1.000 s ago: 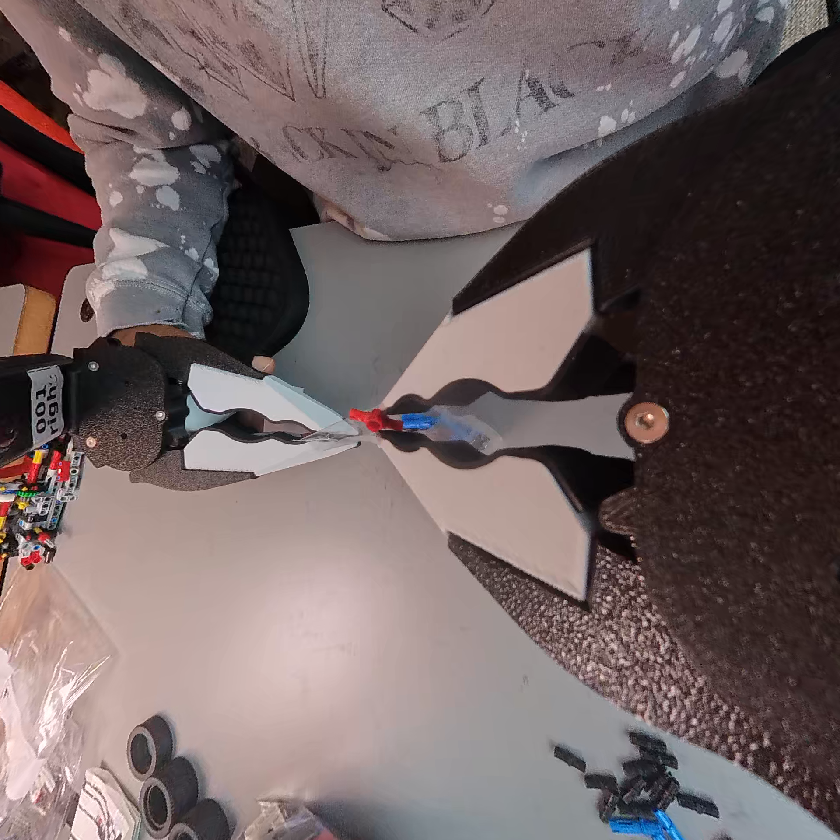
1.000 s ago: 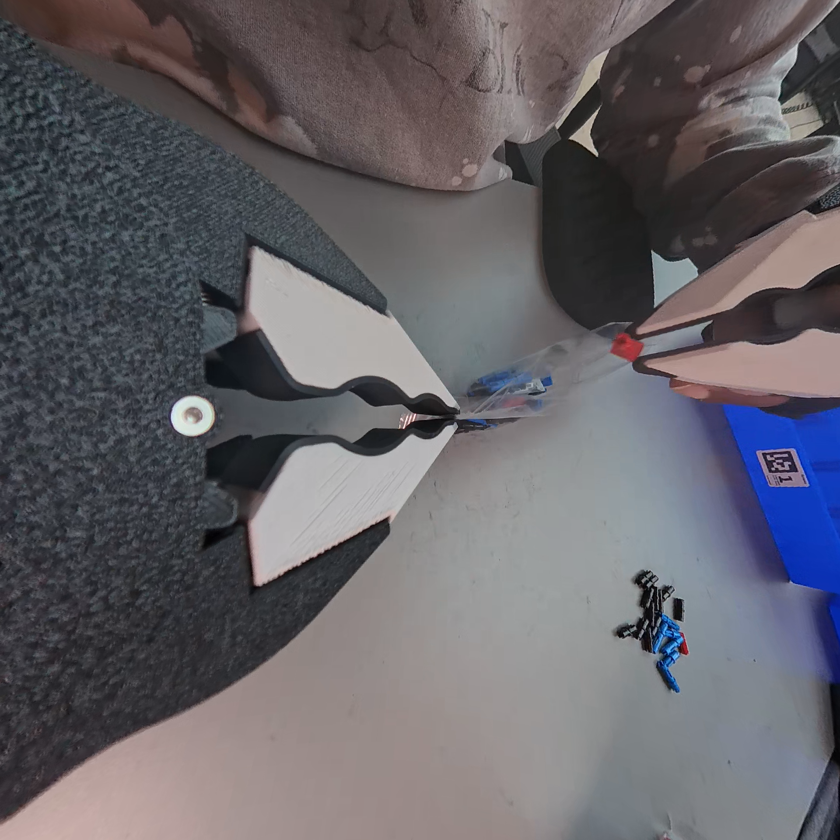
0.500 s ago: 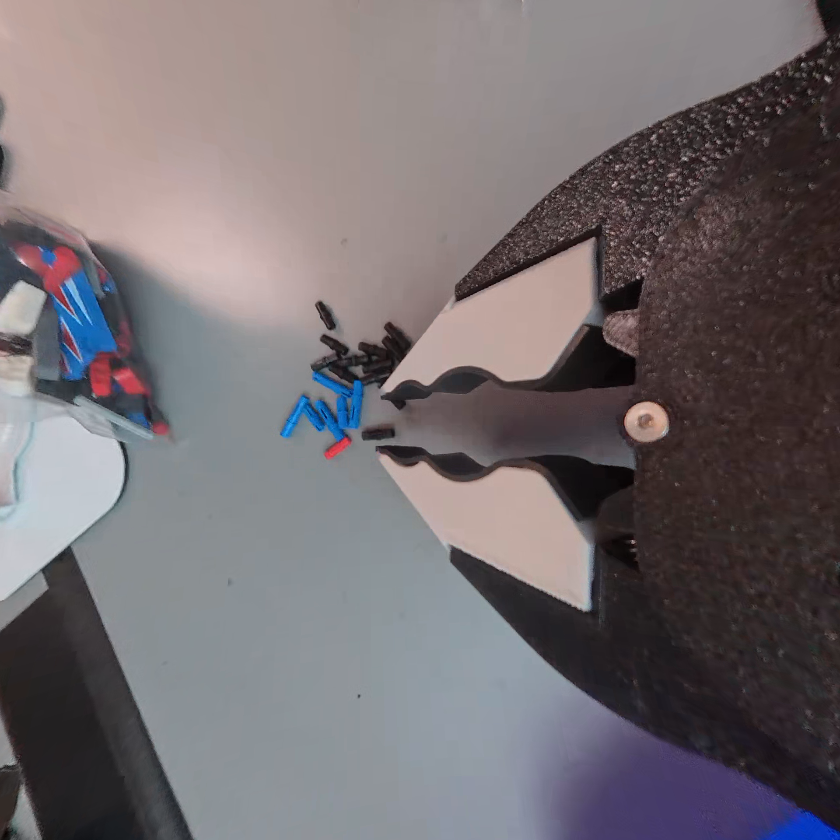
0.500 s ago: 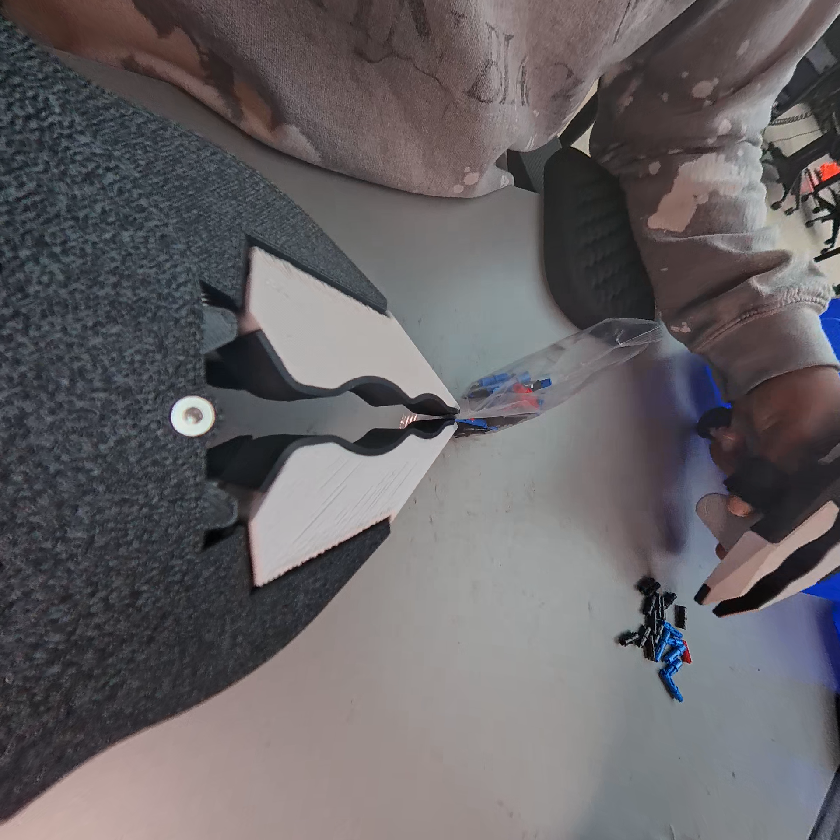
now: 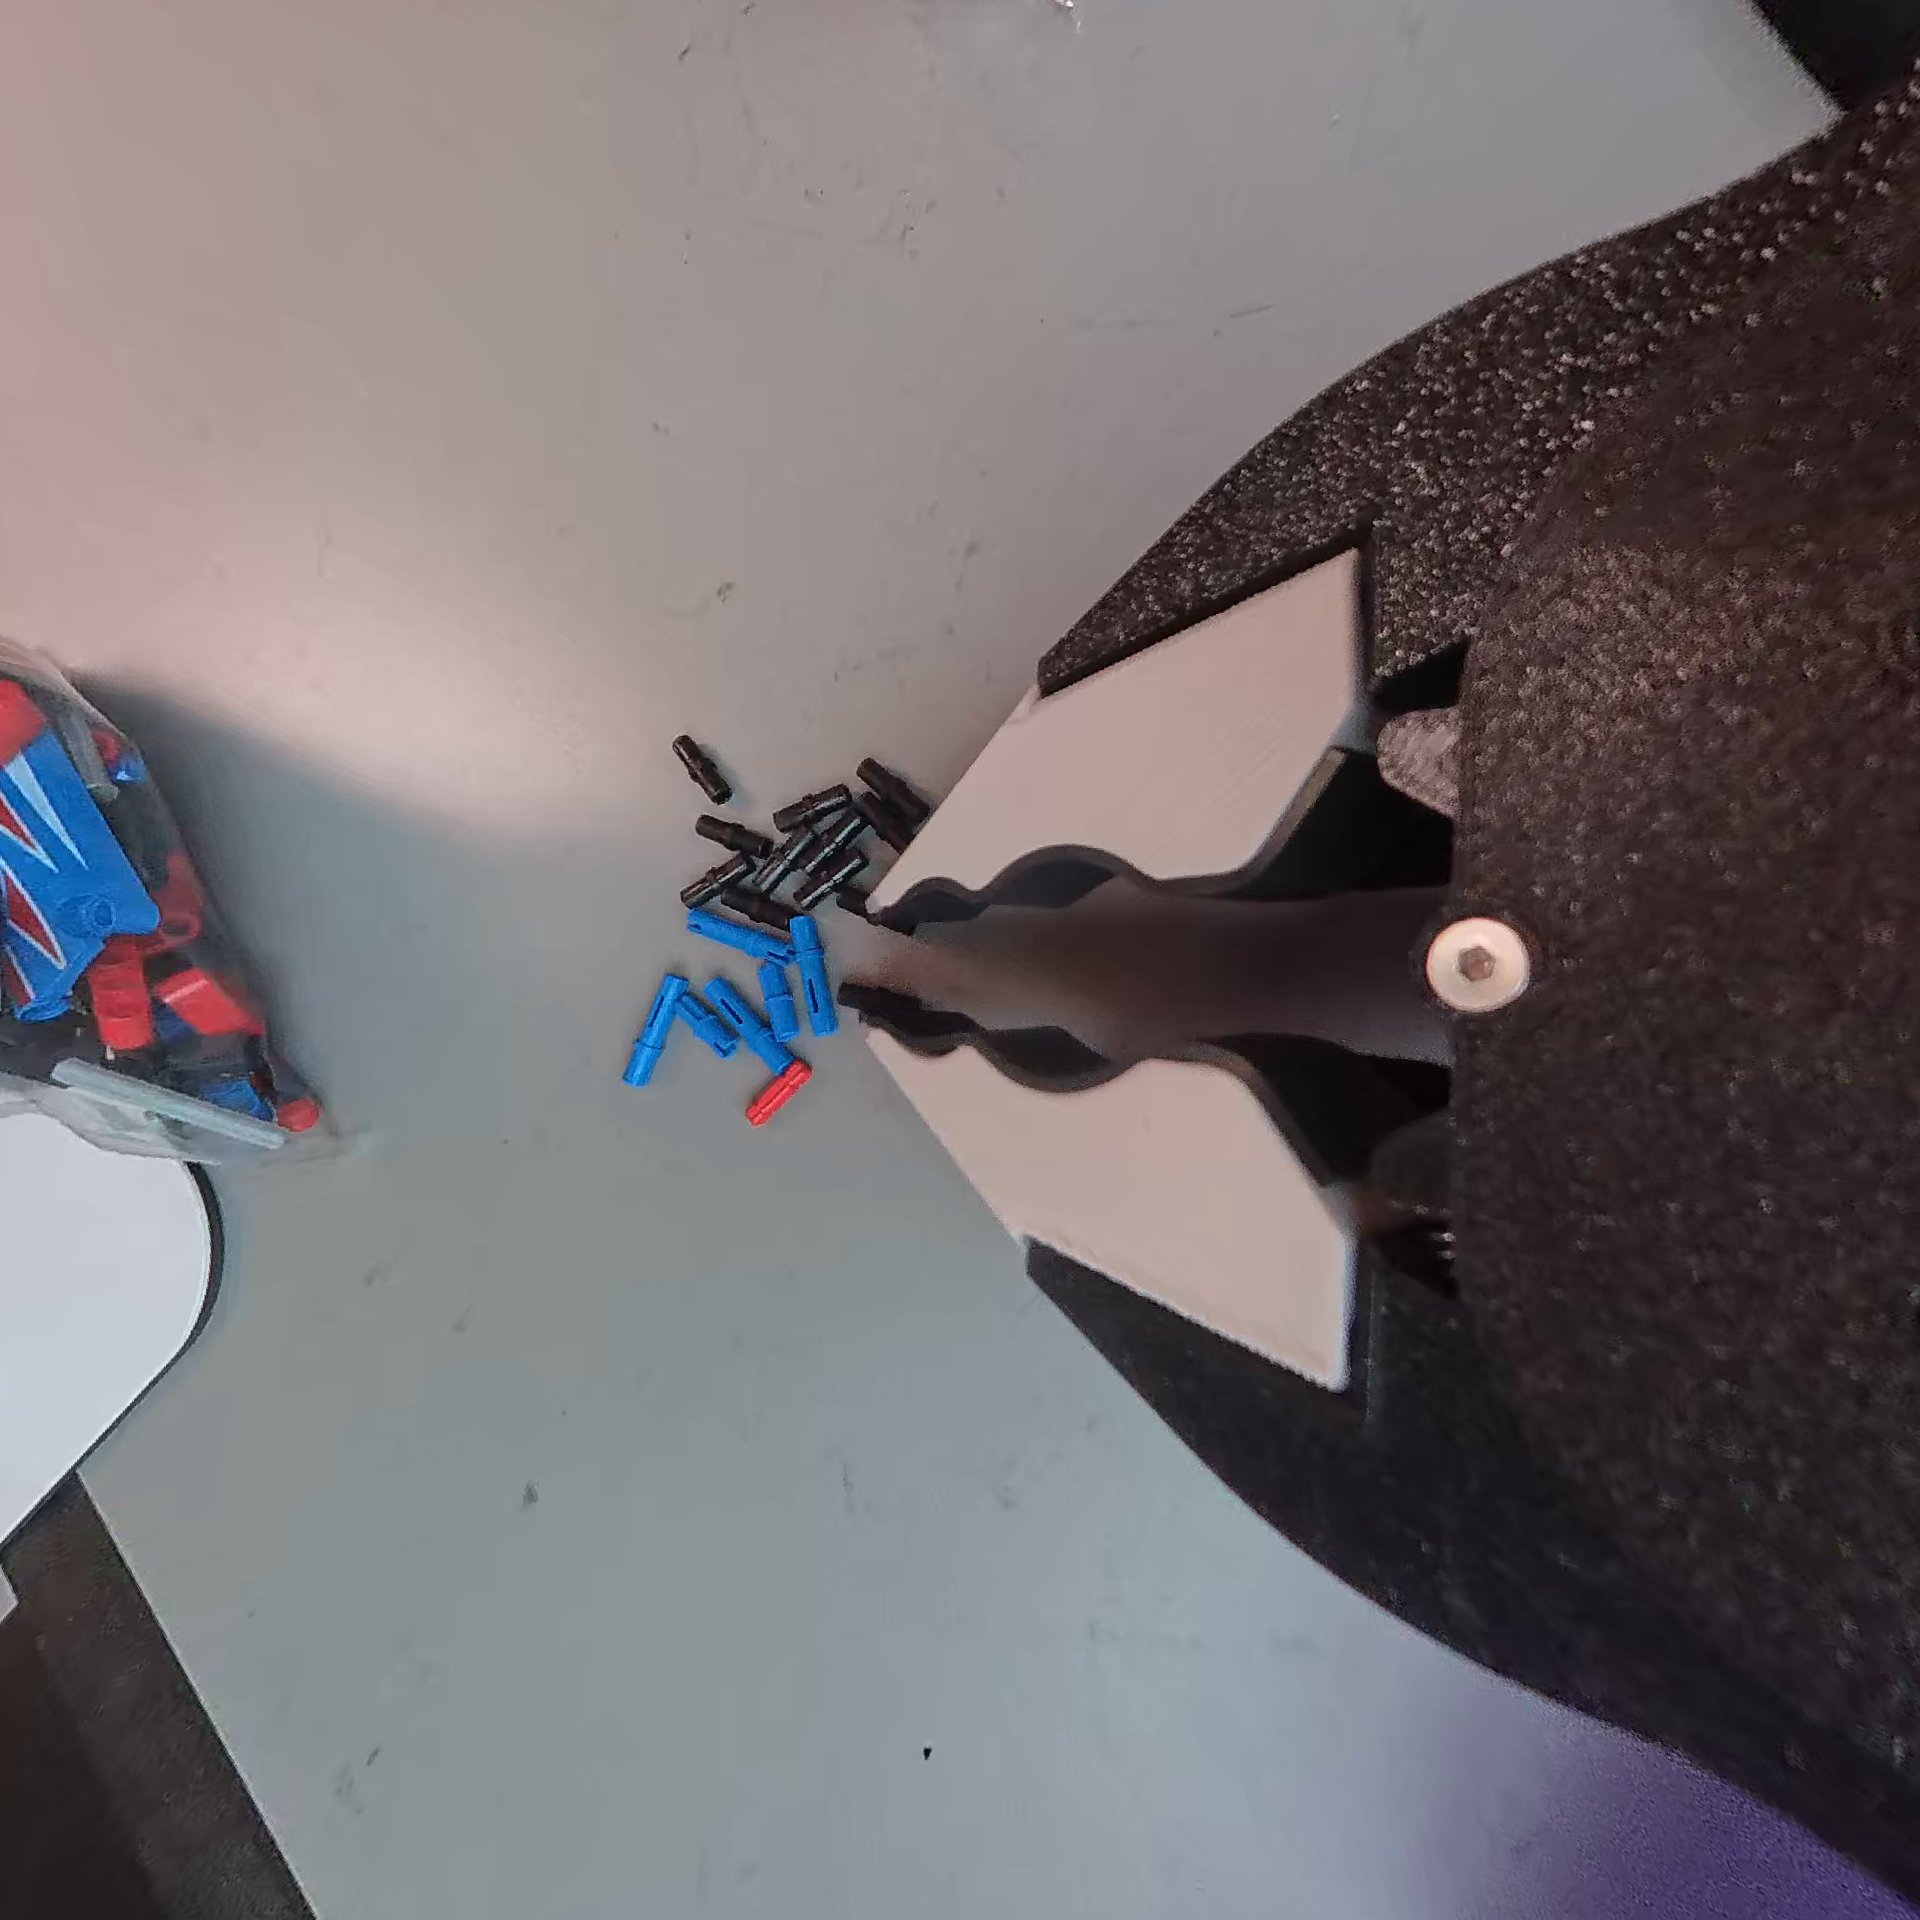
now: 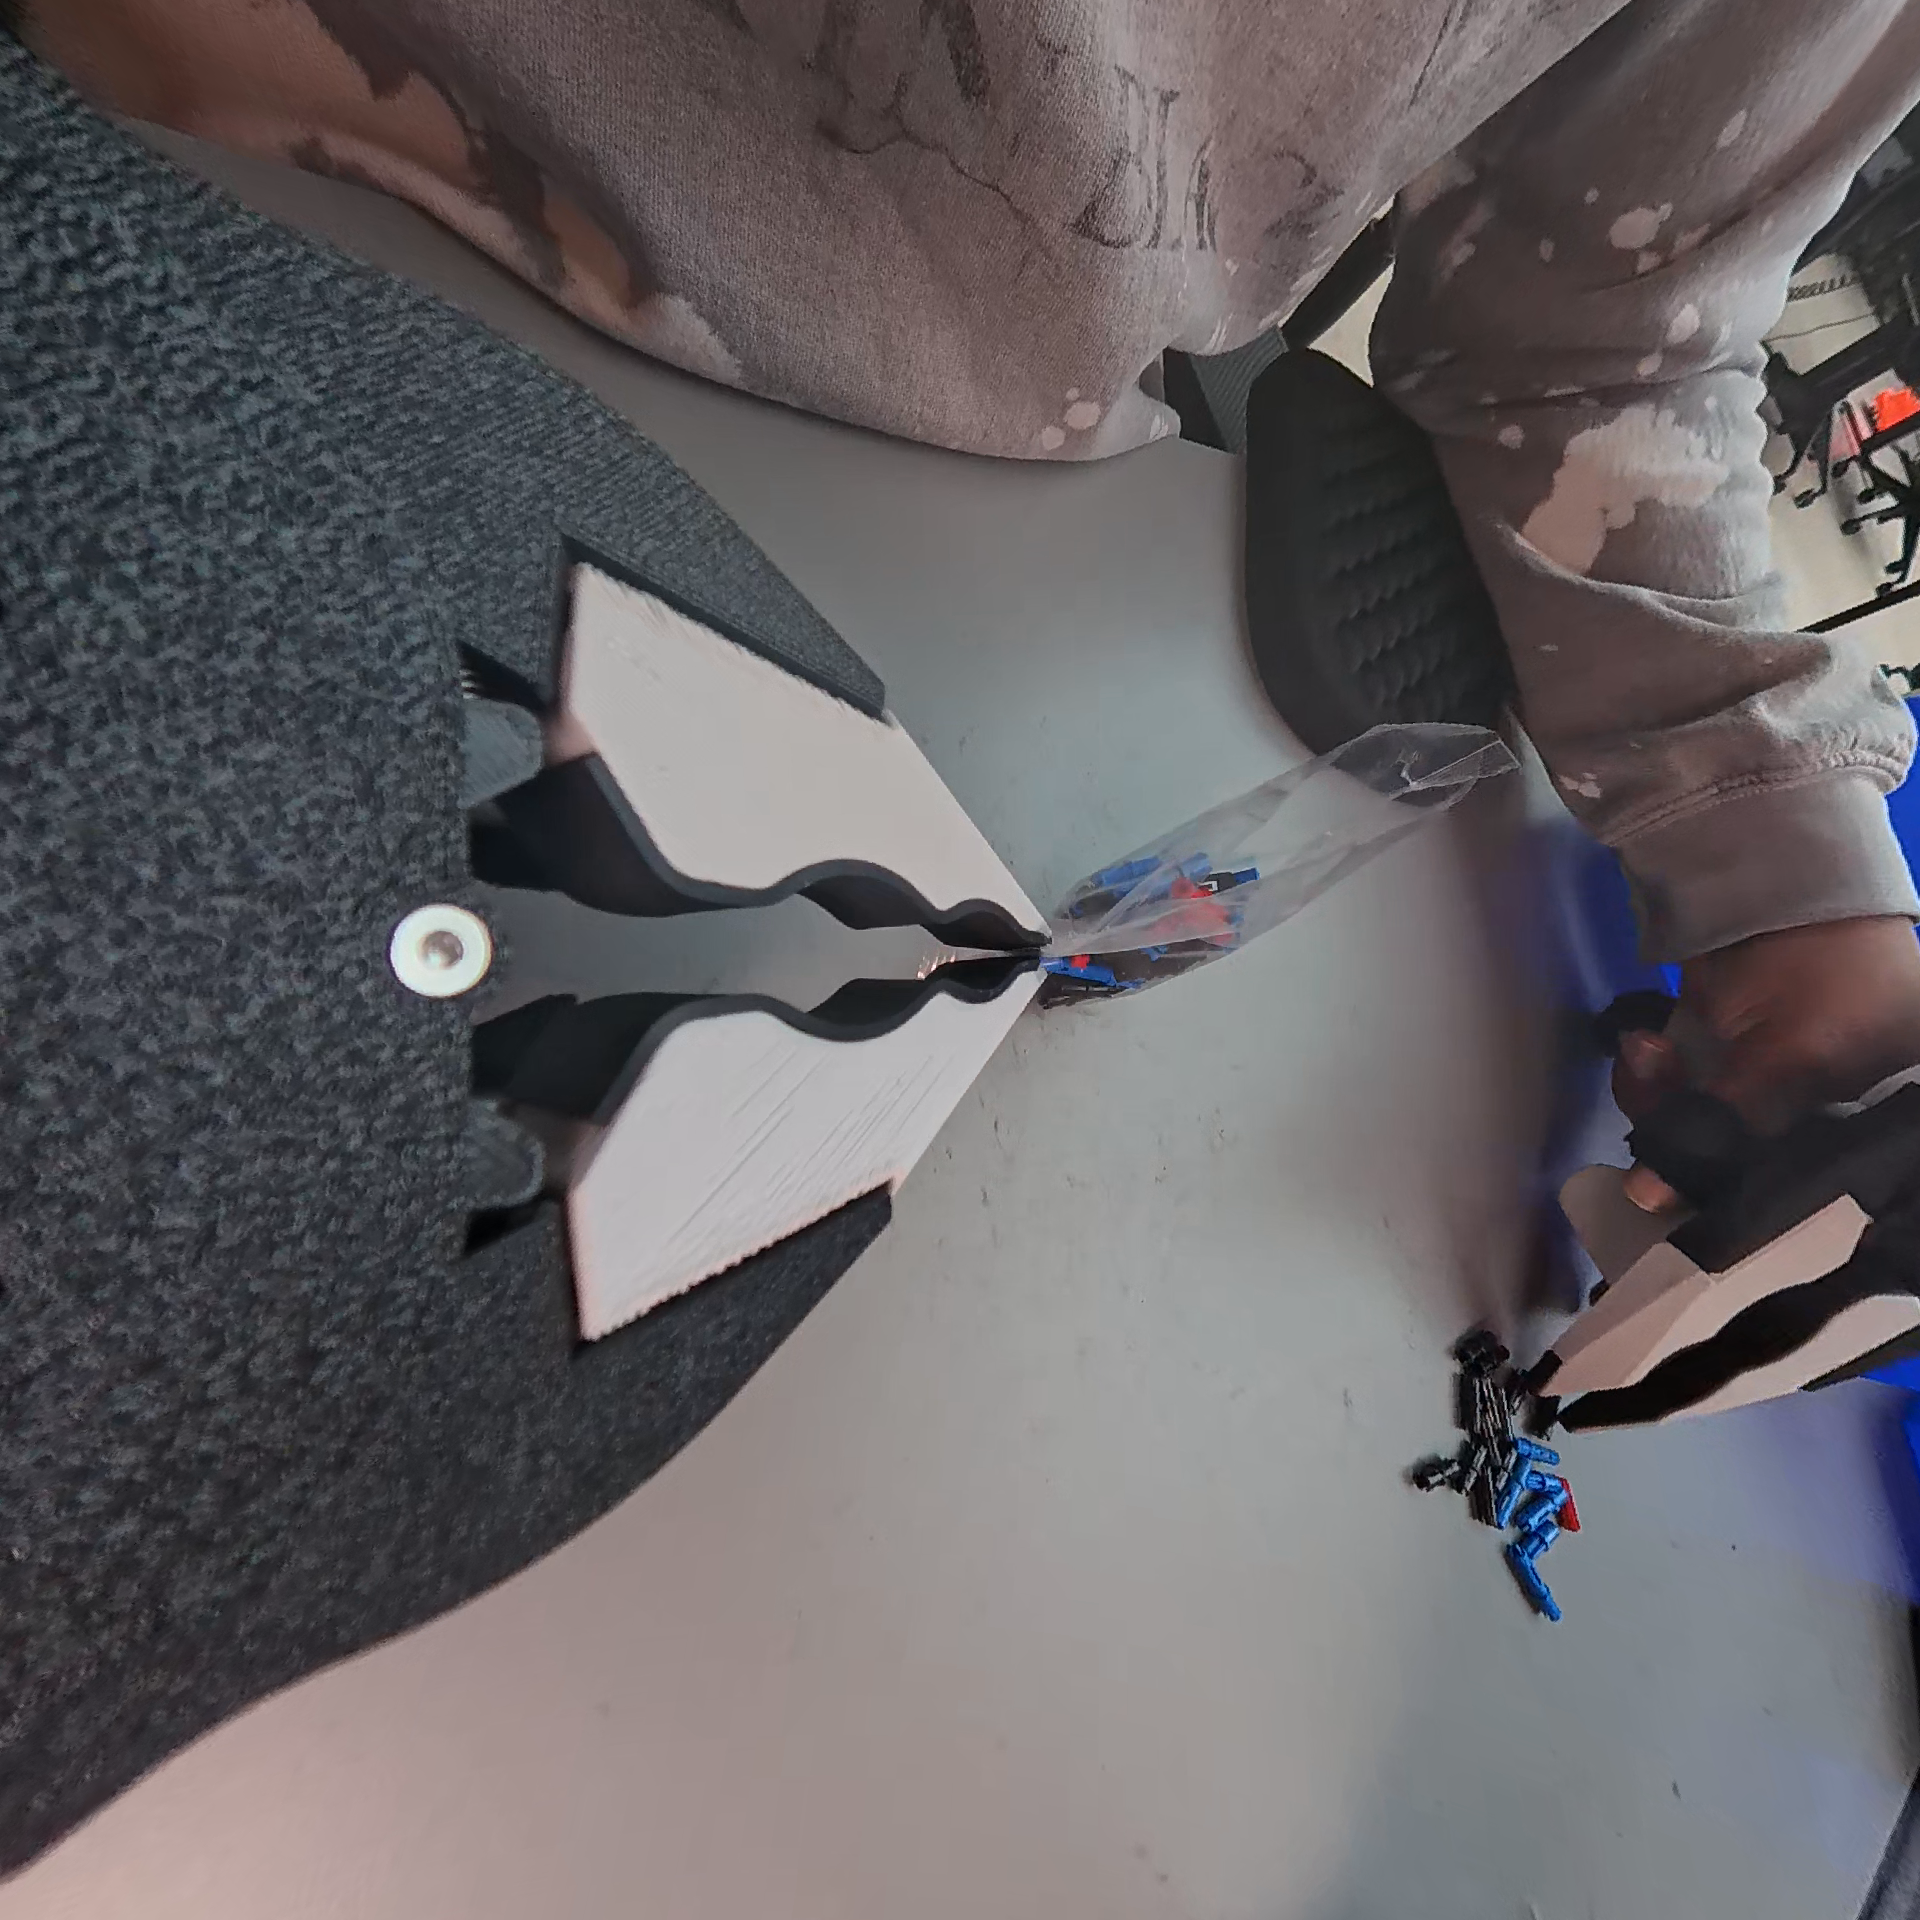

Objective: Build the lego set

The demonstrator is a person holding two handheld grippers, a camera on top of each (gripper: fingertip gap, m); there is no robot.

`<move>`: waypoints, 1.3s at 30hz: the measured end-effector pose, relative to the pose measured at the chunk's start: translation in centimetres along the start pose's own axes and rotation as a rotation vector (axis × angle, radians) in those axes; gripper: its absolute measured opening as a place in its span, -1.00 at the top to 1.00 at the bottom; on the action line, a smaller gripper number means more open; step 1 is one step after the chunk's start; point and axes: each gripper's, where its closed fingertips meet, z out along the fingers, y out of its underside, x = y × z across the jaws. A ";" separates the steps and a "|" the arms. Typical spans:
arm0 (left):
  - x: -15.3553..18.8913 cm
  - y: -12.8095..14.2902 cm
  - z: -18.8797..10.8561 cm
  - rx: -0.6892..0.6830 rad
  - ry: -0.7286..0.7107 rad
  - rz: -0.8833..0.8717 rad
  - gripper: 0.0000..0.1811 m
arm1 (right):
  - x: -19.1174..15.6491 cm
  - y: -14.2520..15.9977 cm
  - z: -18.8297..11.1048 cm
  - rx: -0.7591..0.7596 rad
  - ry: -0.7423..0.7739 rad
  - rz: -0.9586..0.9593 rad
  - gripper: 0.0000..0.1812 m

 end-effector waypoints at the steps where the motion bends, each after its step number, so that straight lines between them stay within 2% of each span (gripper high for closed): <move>1: 0.0 0.0 0.0 0.000 0.001 0.002 0.82 | 0.0 0.0 0.0 0.000 0.000 0.000 0.99; 5: 0.4 0.2 -0.3 -0.005 0.007 0.020 0.90 | 0.0 0.0 0.0 0.000 0.000 0.000 0.99; 10: 0.8 -0.2 -0.8 0.023 0.026 0.018 0.80 | 0.1 0.0 0.0 0.000 -0.002 0.007 0.99; 15: 0.8 0.3 -0.1 -0.014 0.026 0.009 0.70 | 0.0 0.0 0.0 0.003 -0.002 0.006 0.99; 24: 0.3 0.6 0.1 -0.030 -0.004 0.045 0.87 | 0.0 0.0 -0.1 -0.001 -0.004 0.004 0.99; 30: 0.4 0.5 -0.2 -0.026 -0.023 0.074 0.89 | 0.0 0.0 -0.1 0.000 -0.001 0.004 0.99; 31: 0.5 0.1 -0.5 0.000 -0.018 0.069 1.00 | 0.0 0.0 -0.1 0.000 0.000 0.004 0.99; 34: 1.8 -0.8 -1.5 0.029 0.025 0.079 1.00 | 0.1 0.0 -0.1 -0.001 0.001 0.004 0.99; 37: 1.7 -1.0 -1.7 0.015 -0.036 0.138 1.00 | 0.1 0.1 0.0 -0.004 0.001 0.007 0.99; 39: 1.1 -1.1 -1.7 0.022 -0.059 0.104 1.00 | 0.1 0.1 0.0 -0.004 0.004 0.003 0.99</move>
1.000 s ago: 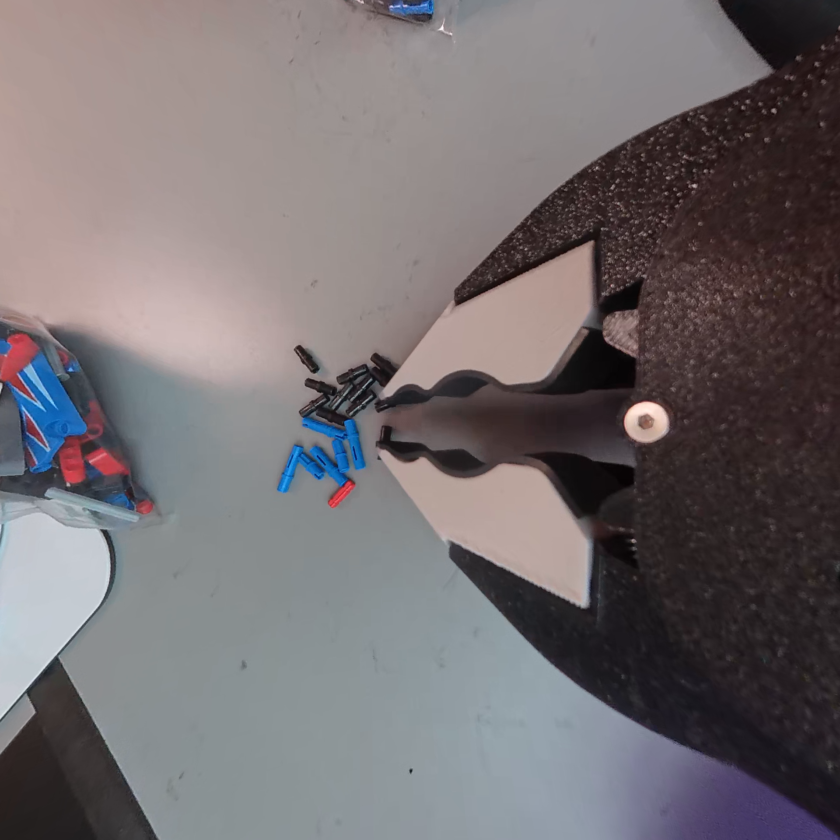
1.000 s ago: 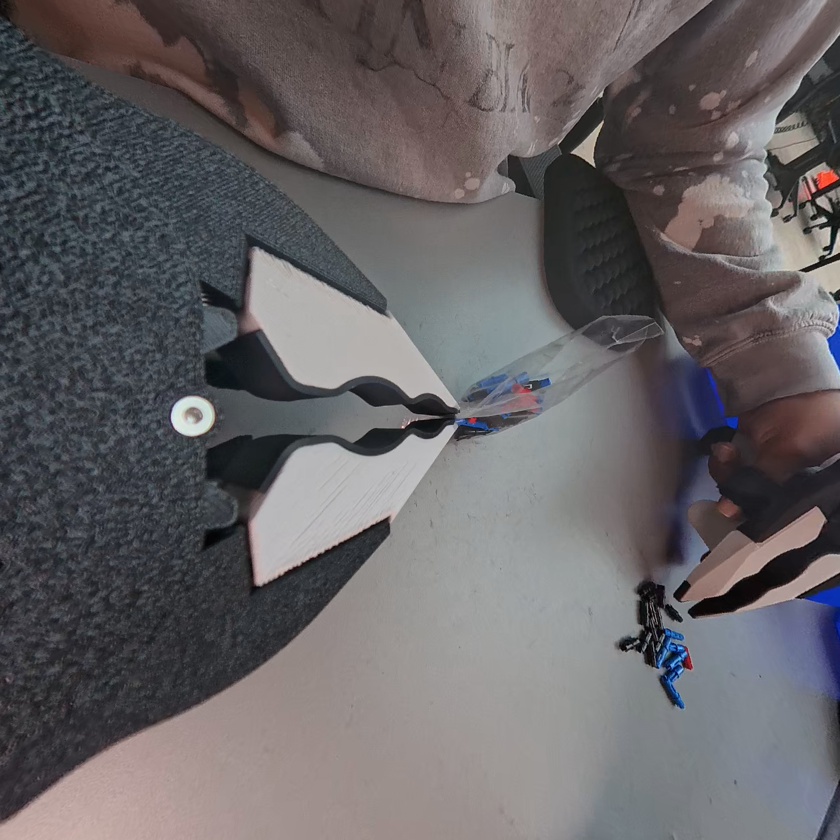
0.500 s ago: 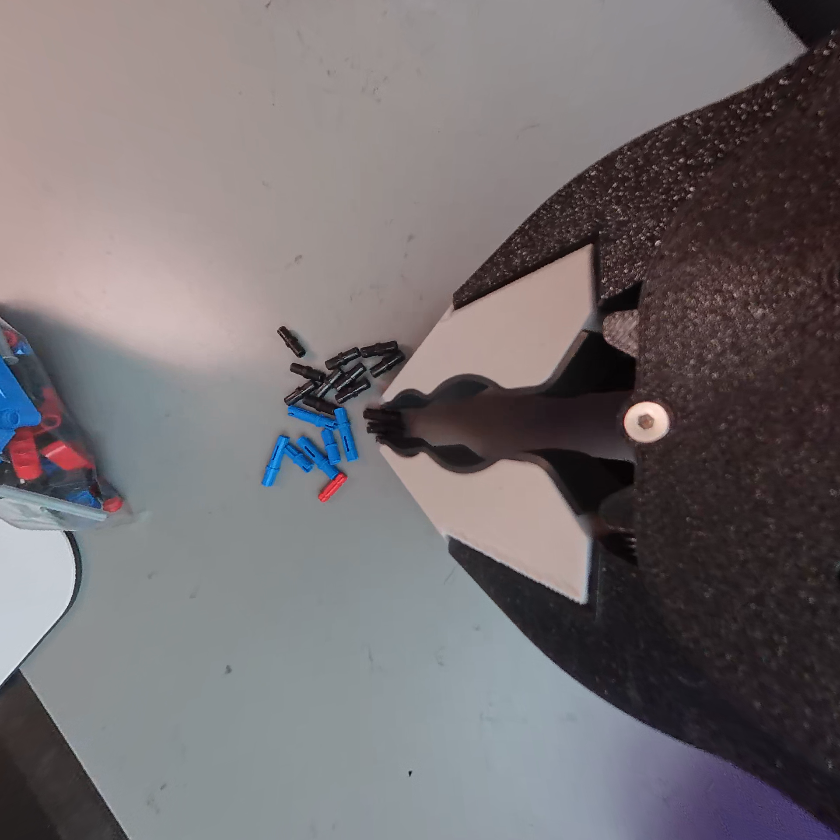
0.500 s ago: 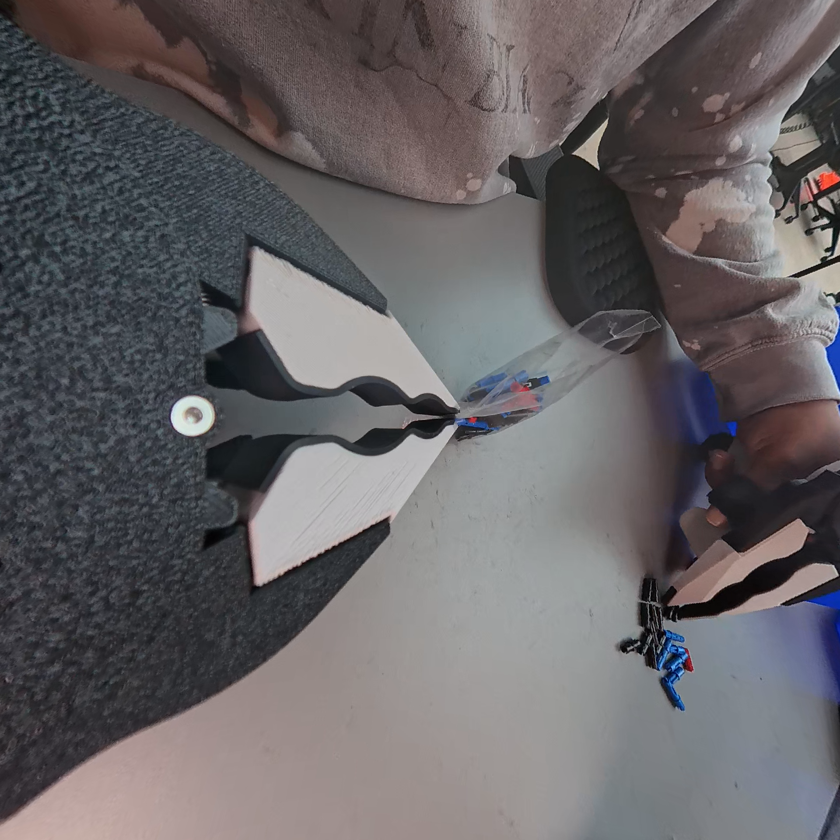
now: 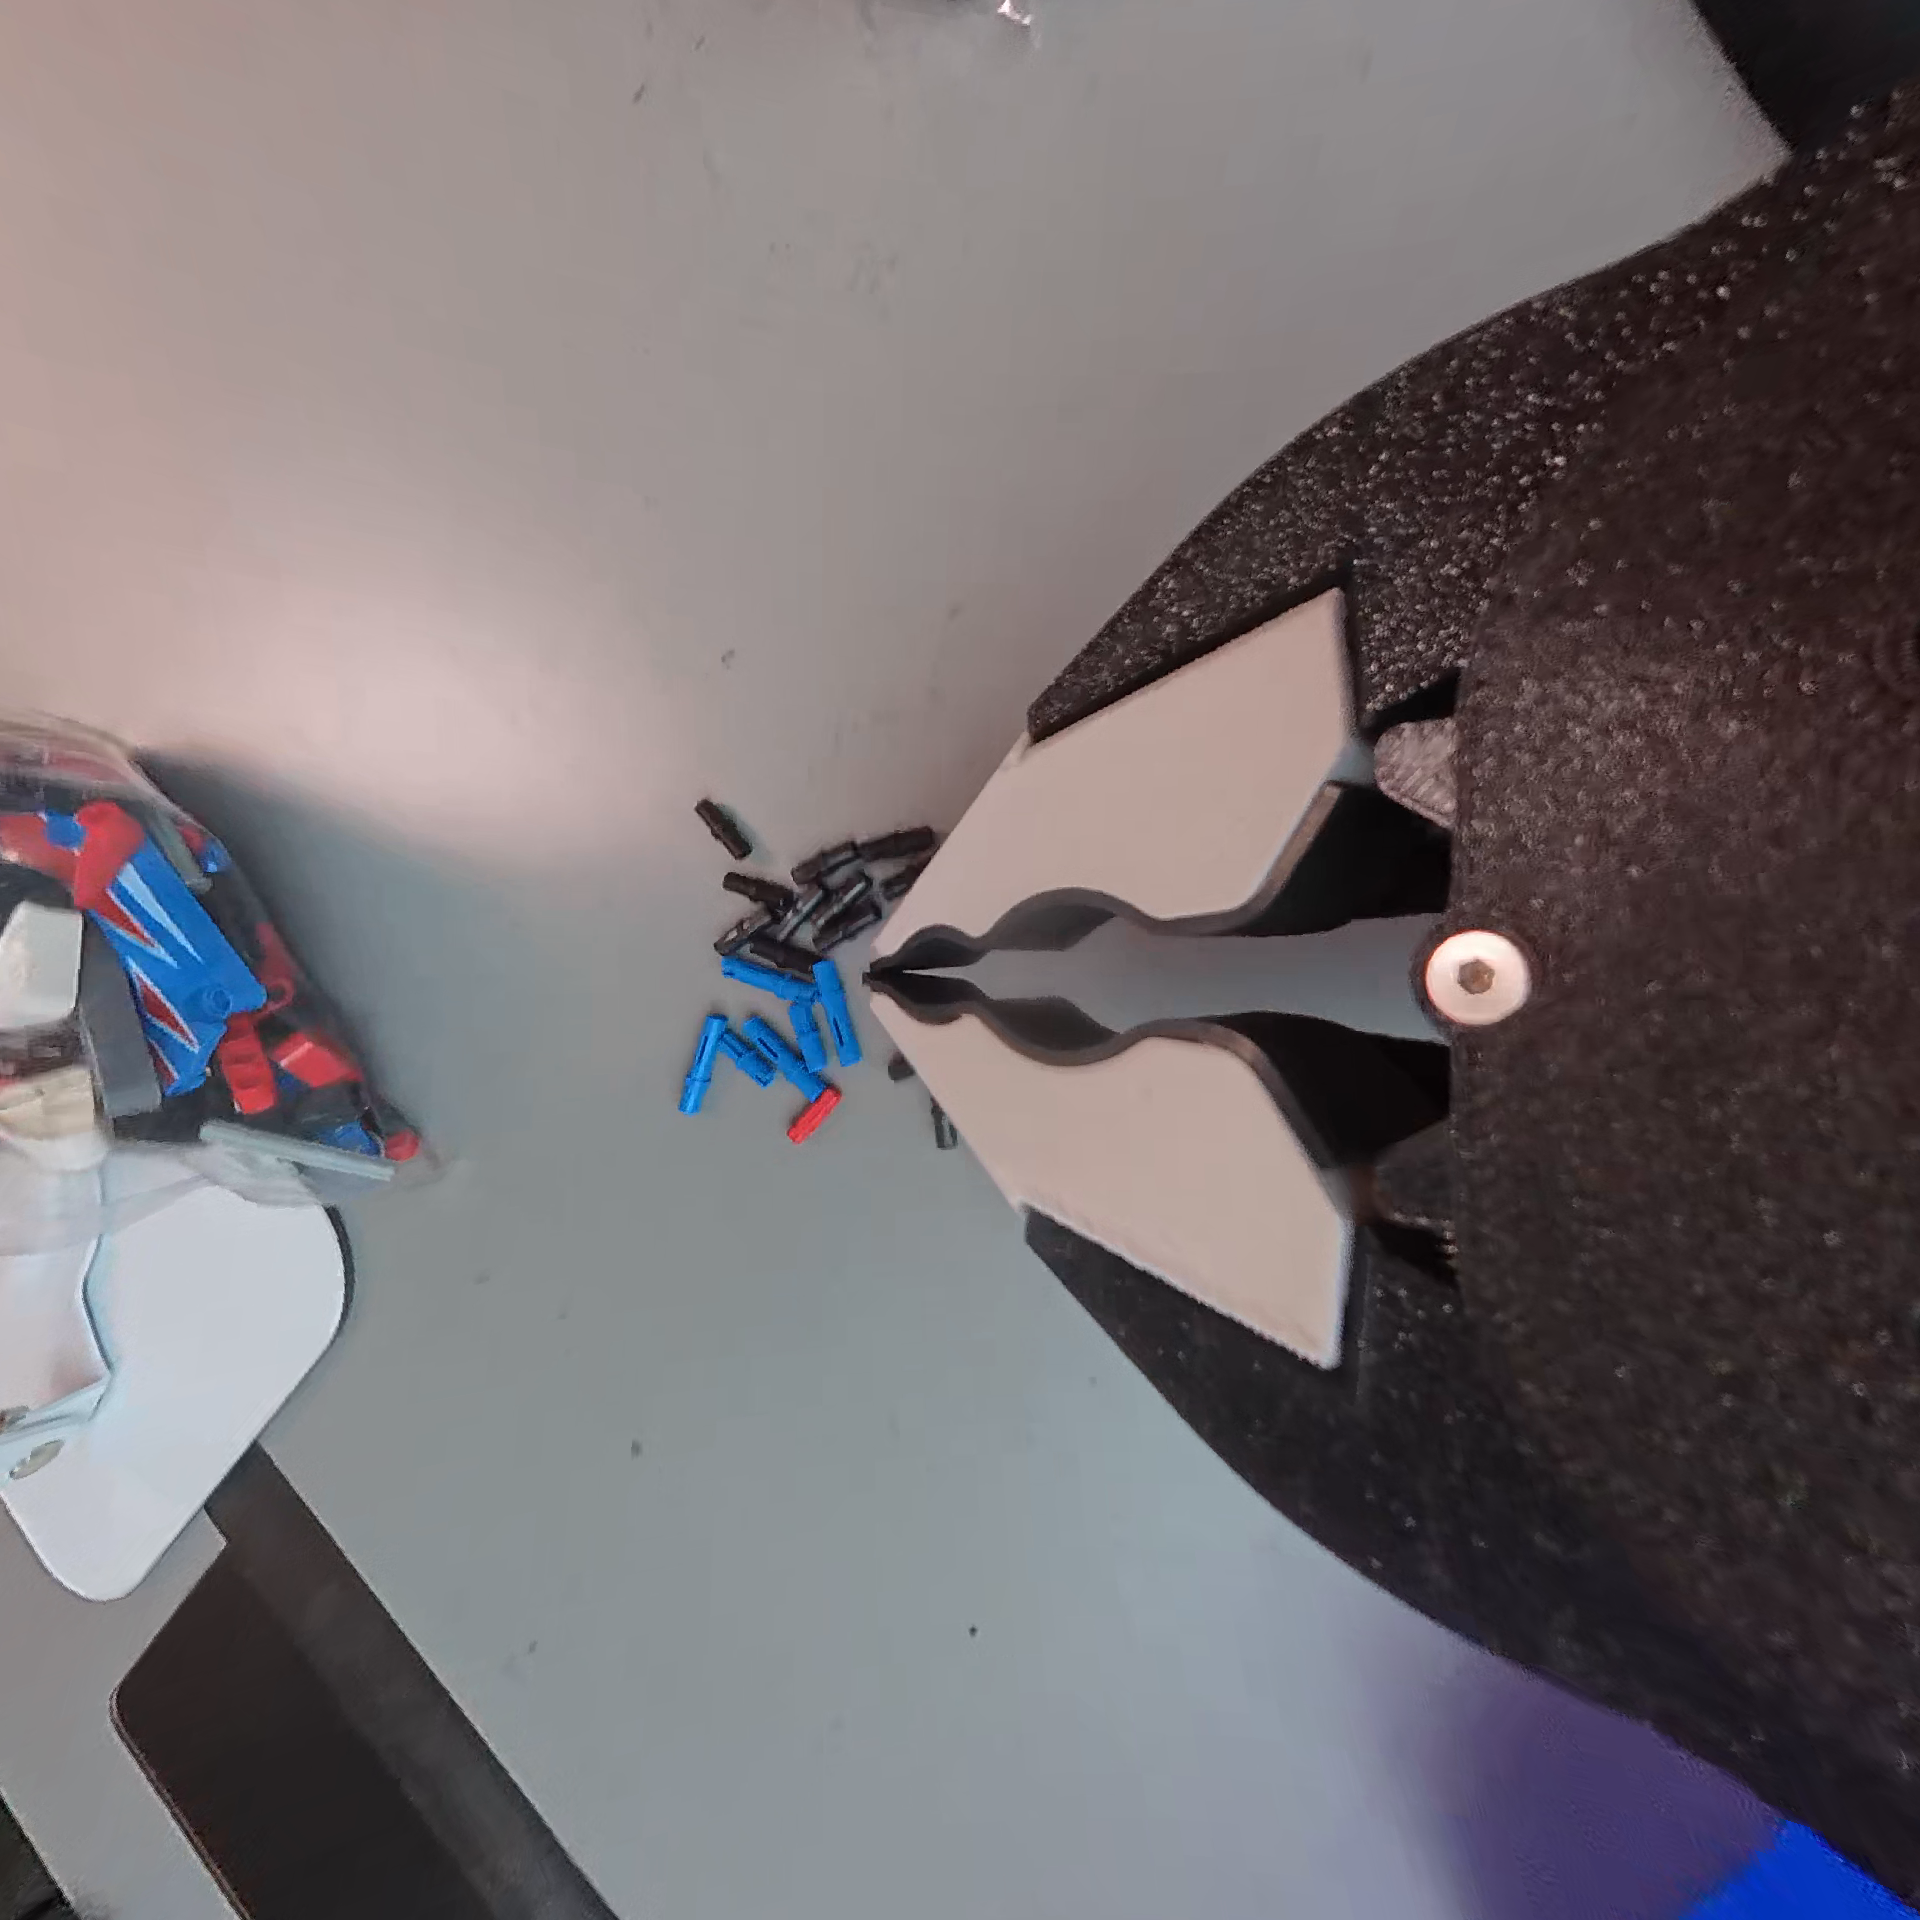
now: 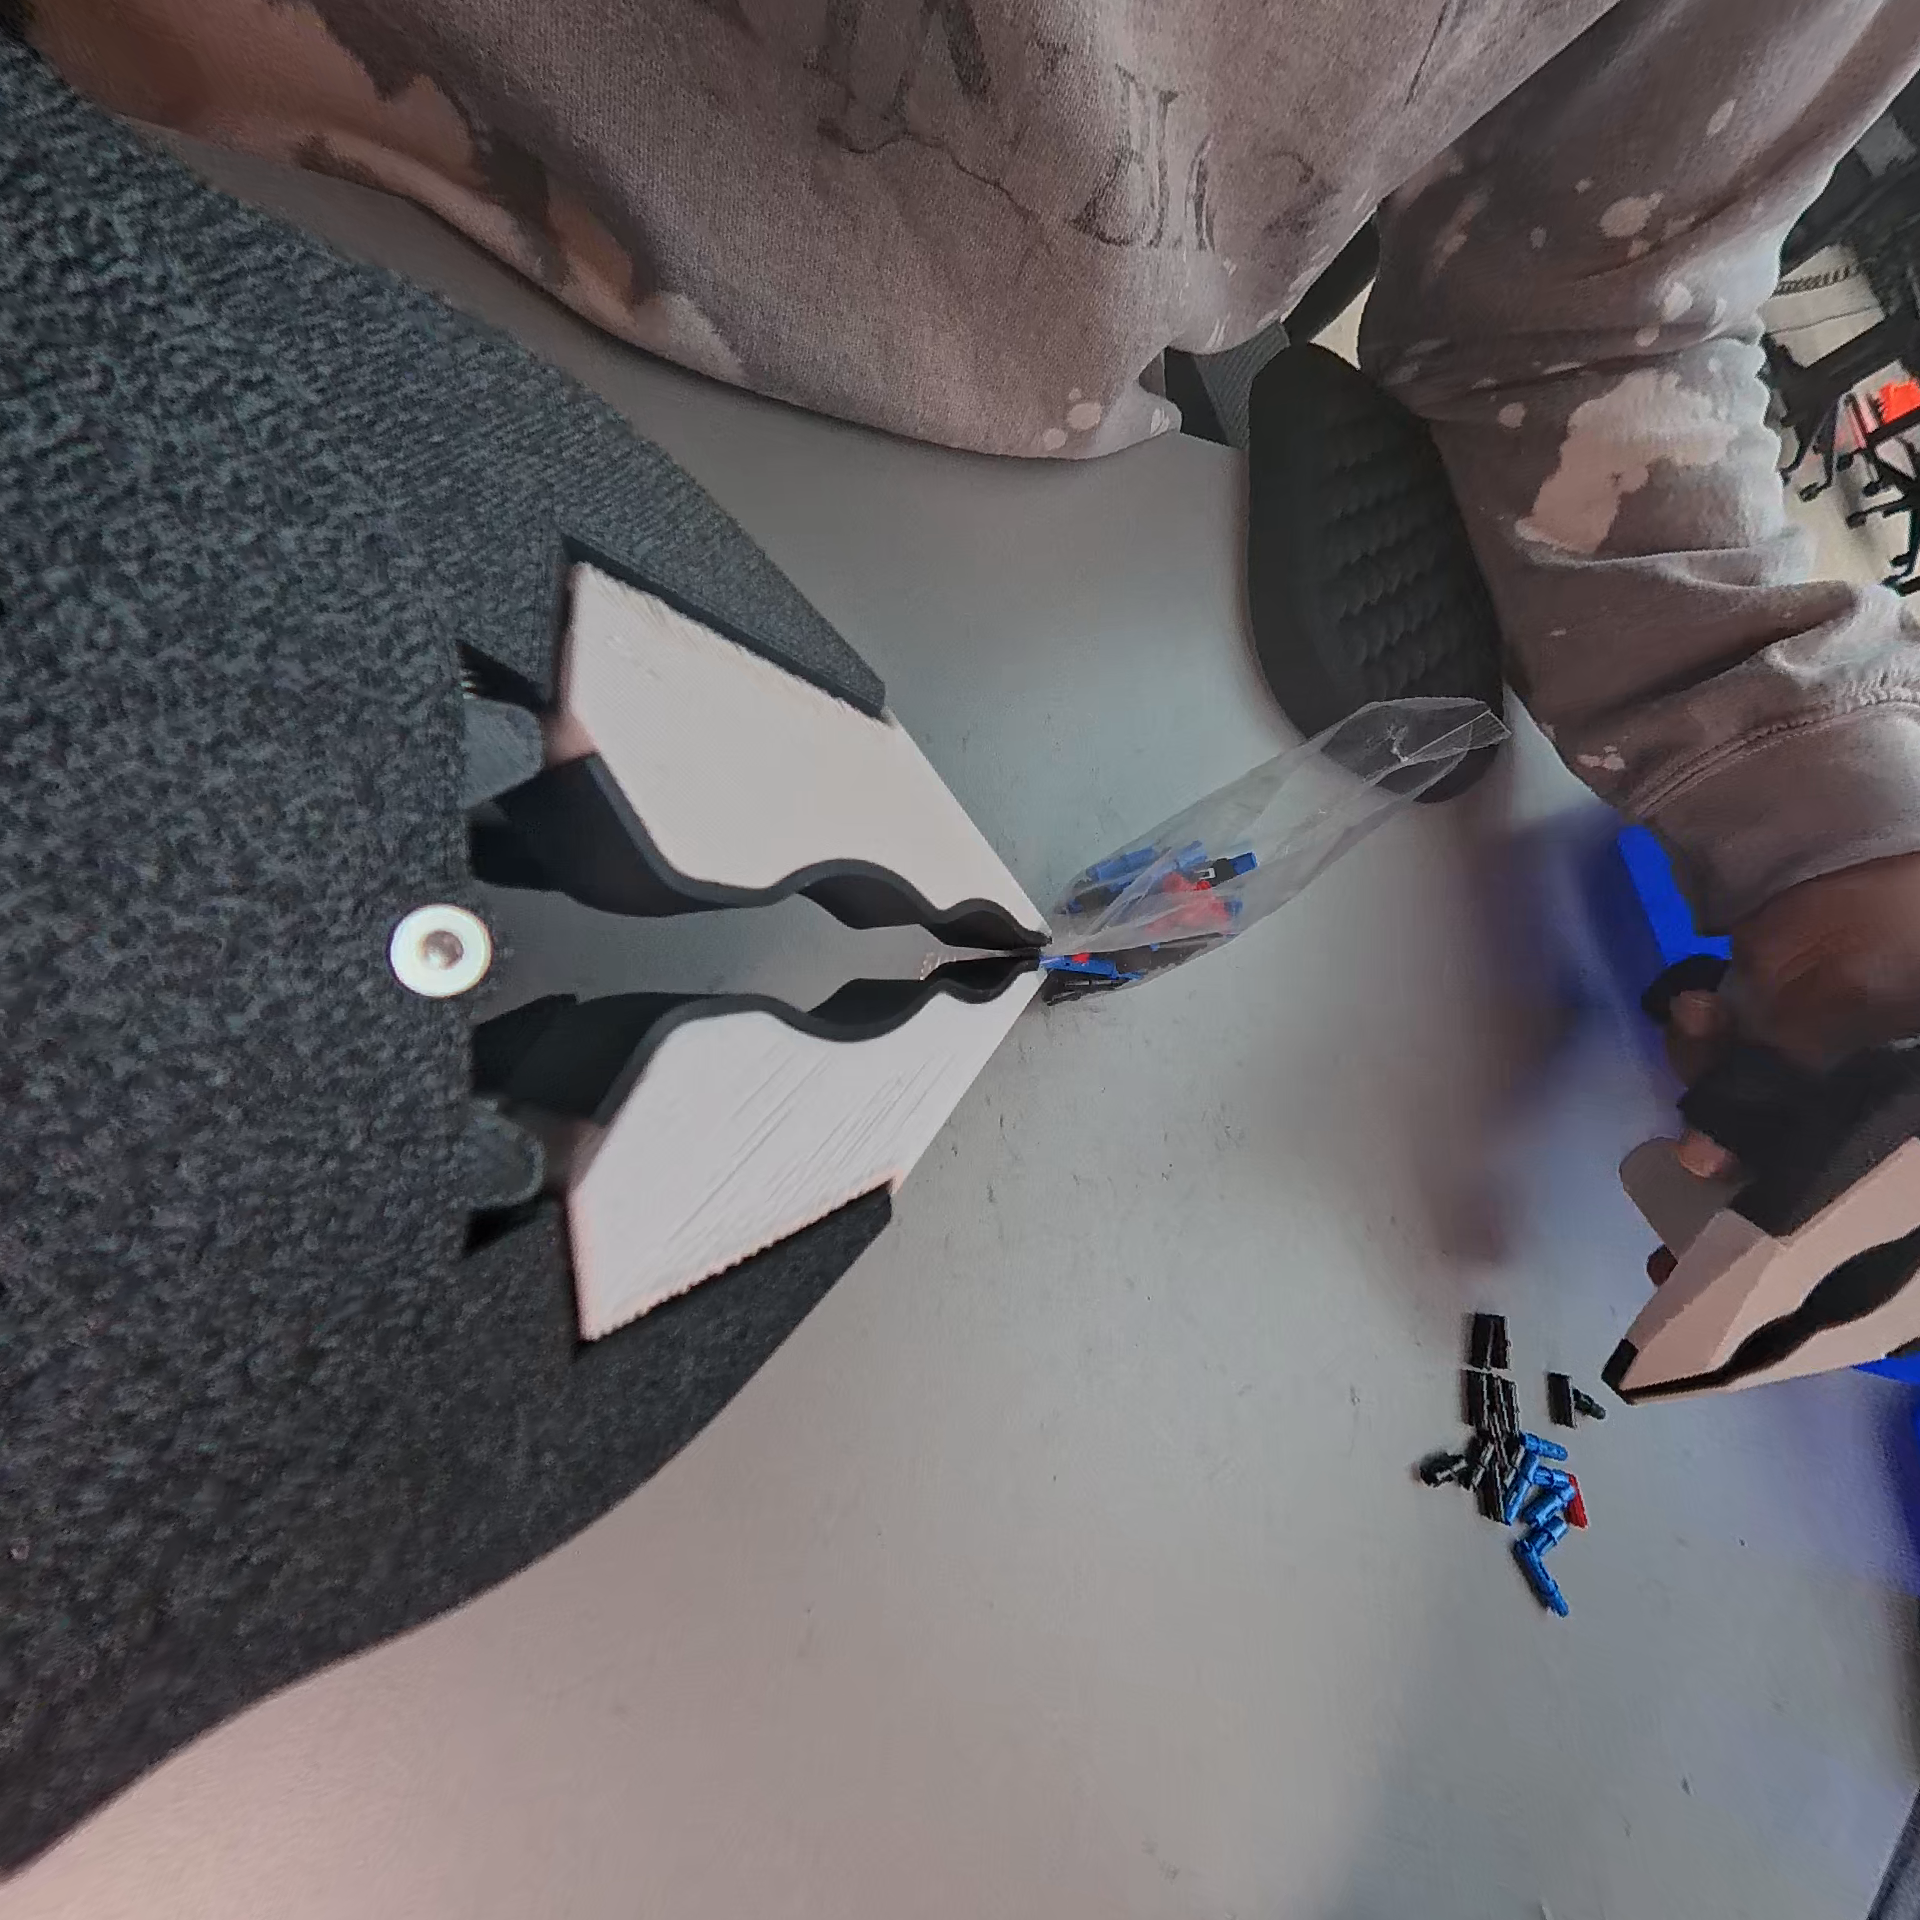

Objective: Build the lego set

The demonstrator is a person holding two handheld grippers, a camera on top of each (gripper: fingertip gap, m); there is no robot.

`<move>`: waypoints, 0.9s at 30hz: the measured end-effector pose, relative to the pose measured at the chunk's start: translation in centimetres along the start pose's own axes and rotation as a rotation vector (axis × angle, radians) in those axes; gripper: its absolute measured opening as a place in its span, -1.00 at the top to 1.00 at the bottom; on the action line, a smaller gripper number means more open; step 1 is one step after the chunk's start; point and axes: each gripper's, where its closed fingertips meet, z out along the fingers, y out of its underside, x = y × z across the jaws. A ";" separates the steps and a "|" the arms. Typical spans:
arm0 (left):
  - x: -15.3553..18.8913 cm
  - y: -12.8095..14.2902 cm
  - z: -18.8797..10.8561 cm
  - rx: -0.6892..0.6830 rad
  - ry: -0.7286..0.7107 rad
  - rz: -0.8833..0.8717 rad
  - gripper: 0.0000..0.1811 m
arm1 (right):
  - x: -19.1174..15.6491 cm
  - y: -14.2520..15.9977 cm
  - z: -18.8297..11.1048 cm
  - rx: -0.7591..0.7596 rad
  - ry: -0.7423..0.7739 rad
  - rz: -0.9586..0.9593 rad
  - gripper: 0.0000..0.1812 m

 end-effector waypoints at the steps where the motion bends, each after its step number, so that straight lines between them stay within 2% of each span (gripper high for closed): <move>1: -0.9 0.3 0.1 -0.005 -0.030 -0.039 1.00 | 0.0 0.0 0.0 0.000 0.001 -0.002 0.99; 4: -3.5 1.4 0.3 -0.032 -0.097 -0.181 0.82 | 0.0 0.0 0.0 -0.002 0.001 -0.004 0.99; 6: -3.6 1.6 0.4 -0.020 -0.076 -0.222 0.76 | 0.0 0.0 0.0 0.000 0.000 -0.003 0.99; 11: -3.1 2.0 0.9 -0.042 -0.061 -0.184 0.75 | 0.0 0.0 0.0 0.001 -0.005 0.002 0.99; 13: -2.3 2.0 1.2 -0.044 -0.014 -0.192 0.79 | -0.1 0.0 0.0 0.002 -0.005 0.001 0.99; 22: -3.1 2.2 1.1 -0.049 -0.071 -0.135 0.96 | -0.1 0.0 0.0 0.001 -0.004 -0.004 0.99; 26: -3.8 1.1 1.1 -0.004 -0.072 -0.168 0.73 | 0.0 0.0 0.0 -0.002 -0.006 0.002 0.99; 27: -4.1 1.1 1.3 -0.006 -0.074 -0.171 0.73 | 0.0 0.1 0.0 -0.002 -0.006 0.002 0.99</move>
